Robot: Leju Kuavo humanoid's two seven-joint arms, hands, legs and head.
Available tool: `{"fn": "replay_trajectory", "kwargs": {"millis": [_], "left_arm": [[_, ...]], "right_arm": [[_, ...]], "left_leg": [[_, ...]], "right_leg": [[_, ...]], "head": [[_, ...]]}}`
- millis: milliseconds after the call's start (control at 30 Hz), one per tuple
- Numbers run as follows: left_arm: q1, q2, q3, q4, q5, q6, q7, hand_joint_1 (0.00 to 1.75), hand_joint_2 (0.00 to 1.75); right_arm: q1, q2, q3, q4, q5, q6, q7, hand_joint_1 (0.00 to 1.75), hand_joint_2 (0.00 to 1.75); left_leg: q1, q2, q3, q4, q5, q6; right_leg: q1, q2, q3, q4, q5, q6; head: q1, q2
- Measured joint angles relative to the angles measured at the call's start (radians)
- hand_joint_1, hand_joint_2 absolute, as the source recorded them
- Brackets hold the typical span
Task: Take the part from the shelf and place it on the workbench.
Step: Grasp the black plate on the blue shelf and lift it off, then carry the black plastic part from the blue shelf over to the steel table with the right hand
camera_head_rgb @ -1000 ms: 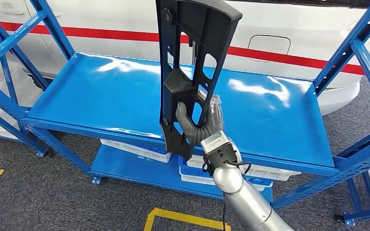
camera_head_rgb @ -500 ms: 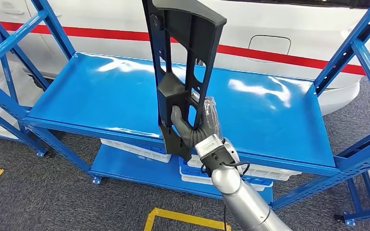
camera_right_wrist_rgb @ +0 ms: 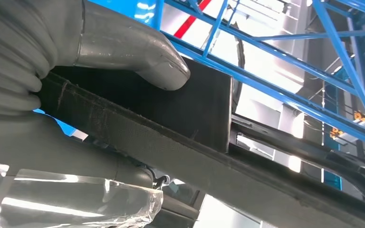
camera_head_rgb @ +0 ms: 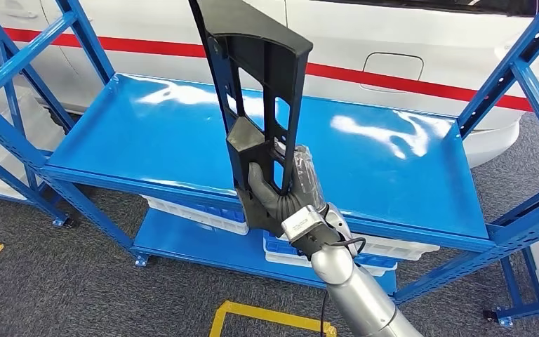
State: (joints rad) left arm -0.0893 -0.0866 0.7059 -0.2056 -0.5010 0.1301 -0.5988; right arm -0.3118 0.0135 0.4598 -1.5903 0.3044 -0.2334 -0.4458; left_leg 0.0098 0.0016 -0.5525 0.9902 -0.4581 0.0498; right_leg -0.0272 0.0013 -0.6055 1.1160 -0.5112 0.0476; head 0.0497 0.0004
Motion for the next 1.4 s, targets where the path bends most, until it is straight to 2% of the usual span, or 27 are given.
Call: {"fn": "replay_trajectory", "kwargs": {"millis": [67,133,200,267,333,367,400,433,467,500,567,633,700,733,800,867,900,933,967,1033,1100,1167,1200,1267,1333,1367,1400], "left_arm": [[-0.001,-0.001,0.001,0.0,0.0,0.0,-0.001,0.0,1.75],[-0.001,0.0,0.002,0.0,0.001,0.0,-0.002,0.0,1.75],[-0.001,0.0,0.003,0.0,0.001,0.0,-0.003,0.0,1.75],[-0.002,-0.001,0.004,0.0,0.001,0.003,-0.004,0.0,1.75],[-0.003,-0.001,0.004,0.0,0.0,0.009,-0.005,0.0,1.75],[-0.004,0.0,0.004,0.0,0.0,0.011,-0.005,0.0,1.75],[-0.005,0.0,0.004,0.0,-0.001,0.013,-0.005,0.0,1.75],[-0.007,0.0,0.005,0.0,-0.001,0.014,-0.005,0.0,1.75],[-0.01,0.0,0.005,0.0,-0.002,0.014,-0.005,0.0,1.75],[-0.014,0.0,0.005,0.0,-0.002,0.014,-0.006,0.0,1.75],[-0.023,0.001,0.005,-0.002,-0.003,0.014,-0.006,0.0,1.75],[-0.029,0.003,0.006,-0.003,-0.004,0.014,-0.008,0.0,1.75],[-0.034,0.004,0.006,-0.004,-0.004,0.014,-0.009,0.0,1.75],[-0.038,0.003,0.006,-0.005,-0.004,0.013,-0.009,0.0,1.75],[-0.044,0.001,0.006,-0.007,-0.004,0.013,-0.009,0.0,1.75],[-0.047,0.001,0.007,-0.009,-0.004,0.013,-0.01,0.0,1.75],[-0.047,0.0,0.007,-0.009,-0.003,0.013,-0.01,0.0,1.75],[-0.047,-0.001,0.007,-0.009,-0.003,0.012,-0.011,0.0,1.75],[-0.047,-0.002,0.007,-0.009,-0.003,0.011,-0.012,0.0,1.75],[-0.047,-0.002,0.007,-0.009,-0.002,0.01,-0.014,0.0,1.75],[-0.047,-0.002,0.008,-0.009,0.0,0.011,-0.015,0.0,1.75],[-0.047,-0.002,0.01,-0.009,0.0,0.011,-0.016,0.0,1.75],[-0.046,-0.001,0.01,-0.009,0.001,0.011,-0.017,0.0,1.75],[-0.045,-0.001,0.011,-0.009,0.001,0.01,-0.017,0.0,1.75],[-0.045,-0.001,0.012,-0.009,0.001,0.01,-0.017,0.0,1.75],[-0.045,-0.001,0.012,-0.009,0.001,0.01,-0.018,0.0,1.75],[-0.045,-0.001,0.012,-0.009,0.001,0.01,-0.018,0.0,1.75]], "right_arm": [[-0.001,0.001,-0.001,0.0,0.0,0.001,-0.001,1.75,1.75],[-0.001,0.002,-0.003,0.0,0.001,0.002,-0.002,1.75,1.75],[-0.003,0.003,-0.003,0.0,0.001,0.002,-0.002,1.75,1.75],[-0.006,0.006,-0.003,0.0,0.0,0.004,-0.002,1.75,1.75],[-0.007,0.009,-0.003,0.0,0.0,0.009,-0.003,1.75,1.75],[-0.007,0.01,-0.003,0.0,0.0,0.012,-0.003,1.75,1.75],[-0.007,0.01,-0.003,0.0,0.0,0.015,-0.003,1.75,1.75],[-0.007,0.01,-0.003,0.0,-0.001,0.018,-0.004,1.75,1.75],[-0.007,0.01,-0.003,0.0,-0.001,0.021,-0.006,1.75,1.75],[-0.008,0.01,-0.003,0.0,-0.002,0.023,-0.008,1.75,1.75],[-0.011,0.01,-0.003,0.0,-0.002,0.025,-0.012,1.75,1.75],[-0.015,0.011,-0.003,-0.001,-0.002,0.029,-0.017,1.75,1.75],[-0.017,0.012,-0.003,-0.003,0.0,0.032,-0.02,1.75,1.75],[-0.018,0.011,-0.003,-0.004,0.001,0.032,-0.02,1.75,1.75],[-0.021,0.01,-0.003,-0.007,0.002,0.034,-0.019,1.75,1.75],[-0.023,0.009,-0.003,-0.008,0.003,0.034,-0.019,1.75,1.75],[-0.022,0.008,-0.003,-0.008,0.003,0.034,-0.019,1.75,1.75],[-0.022,0.008,-0.003,-0.008,0.004,0.034,-0.019,1.75,1.75],[-0.022,0.008,-0.003,-0.008,0.005,0.034,-0.018,1.75,1.75],[-0.023,0.009,-0.003,-0.01,0.008,0.034,-0.018,1.75,1.75],[-0.022,0.011,-0.003,-0.012,0.01,0.034,-0.017,1.75,1.75],[-0.02,0.012,-0.002,-0.014,0.012,0.035,-0.017,1.75,1.75],[-0.019,0.013,-0.002,-0.014,0.013,0.036,-0.017,1.75,1.75],[-0.018,0.014,-0.002,-0.015,0.015,0.037,-0.017,1.75,1.75],[-0.017,0.018,-0.002,-0.016,0.016,0.037,-0.017,1.75,1.75],[-0.017,0.019,-0.002,-0.016,0.016,0.037,-0.017,1.75,1.75],[-0.016,0.02,-0.002,-0.016,0.015,0.037,-0.017,1.75,1.75]], "left_leg": [[-0.002,-0.002,-0.01,0.012,-0.002,-0.012],[-0.003,-0.004,-0.019,0.02,0.002,-0.023],[0.002,-0.005,-0.028,0.03,-0.005,-0.033],[0.007,-0.005,-0.052,0.087,-0.057,-0.043],[0.01,-0.005,-0.096,0.208,-0.138,-0.051],[0.011,-0.005,-0.114,0.265,-0.165,-0.054],[0.011,-0.004,-0.12,0.297,-0.172,-0.055],[0.011,-0.004,-0.105,0.29,-0.16,-0.053],[0.01,-0.005,-0.072,0.247,-0.133,-0.048],[0.009,-0.005,-0.025,0.177,-0.104,-0.041],[0.003,-0.006,0.054,0.05,-0.078,-0.028],[-0.008,-0.006,0.074,0.007,-0.077,-0.02],[-0.012,-0.002,0.067,-0.004,-0.055,-0.011],[-0.011,0.001,0.062,-0.013,-0.041,-0.005],[-0.006,0.007,0.042,-0.027,-0.01,0.005],[-0.006,0.008,0.012,-0.027,0.012,0.009],[-0.006,0.01,-0.002,-0.026,0.022,0.008],[-0.006,0.011,-0.015,-0.025,0.031,0.005],[-0.004,0.012,-0.029,-0.022,0.039,0.001],[-0.003,0.012,-0.055,-0.007,0.05,-0.008],[-0.006,0.012,-0.075,0.011,0.057,-0.02],[-0.007,0.01,-0.085,0.019,0.068,-0.031],[-0.005,0.009,-0.09,0.023,0.069,-0.036],[0.001,0.006,-0.109,0.059,0.028,-0.045],[0.005,0.004,-0.146,0.165,-0.067,-0.055],[0.006,0.003,-0.163,0.233,-0.106,-0.058],[0.007,0.002,-0.173,0.288,-0.125,-0.06]], "right_leg": [[0.005,0.0,0.05,-0.088,0.023,-0.003],[0.012,0.003,0.05,-0.092,0.028,-0.012],[0.005,0.004,0.04,-0.095,0.034,-0.024],[0.0,0.003,0.031,-0.098,0.045,-0.043],[0.005,0.002,0.017,-0.098,0.055,-0.058],[0.008,0.001,0.01,-0.097,0.059,-0.062],[0.011,0.0,0.003,-0.097,0.065,-0.064],[0.014,0.0,-0.003,-0.097,0.071,-0.065],[0.016,0.0,-0.008,-0.097,0.077,-0.064],[0.018,0.0,-0.012,-0.097,0.082,-0.063],[0.02,0.0,-0.018,-0.097,0.093,-0.054],[0.017,-0.001,-0.021,-0.099,0.106,-0.041],[0.015,-0.001,-0.025,-0.102,0.114,-0.026],[0.016,-0.001,-0.034,-0.091,0.102,-0.025],[0.017,-0.001,-0.068,-0.01,0.03,-0.035],[0.013,-0.001,-0.105,0.121,-0.047,-0.04],[0.011,-0.001,-0.111,0.168,-0.061,-0.033],[0.008,-0.001,-0.1,0.181,-0.057,-0.022],[0.006,-0.001,-0.069,0.155,-0.039,-0.009],[0.0,-0.002,0.035,0.016,-0.009,0.008],[0.004,-0.001,0.106,-0.095,-0.014,0.003],[0.009,0.0,0.11,-0.114,-0.021,-0.009],[0.004,-0.001,0.103,-0.113,-0.016,-0.016],[-0.003,-0.003,0.088,-0.111,-0.001,-0.039],[-0.001,-0.005,0.068,-0.111,0.017,-0.056],[0.001,-0.005,0.056,-0.111,0.026,-0.06],[0.003,-0.005,0.046,-0.11,0.034,-0.06]], "head": [[0.0,0.0],[0.0,0.0],[-0.001,0.0],[-0.002,0.0],[-0.004,0.0],[-0.004,0.0],[-0.004,0.0],[-0.004,0.0],[-0.004,0.0],[-0.004,0.0],[-0.003,0.0],[-0.003,0.0],[-0.004,0.0],[-0.003,0.0],[-0.001,0.0],[0.0,0.0],[0.0,0.0],[0.0,0.0],[0.0,0.0],[0.0,0.0],[0.0,0.0],[-0.002,0.0],[-0.002,0.0],[-0.003,0.0],[-0.004,0.0],[-0.004,0.0],[-0.004,0.0]]}}
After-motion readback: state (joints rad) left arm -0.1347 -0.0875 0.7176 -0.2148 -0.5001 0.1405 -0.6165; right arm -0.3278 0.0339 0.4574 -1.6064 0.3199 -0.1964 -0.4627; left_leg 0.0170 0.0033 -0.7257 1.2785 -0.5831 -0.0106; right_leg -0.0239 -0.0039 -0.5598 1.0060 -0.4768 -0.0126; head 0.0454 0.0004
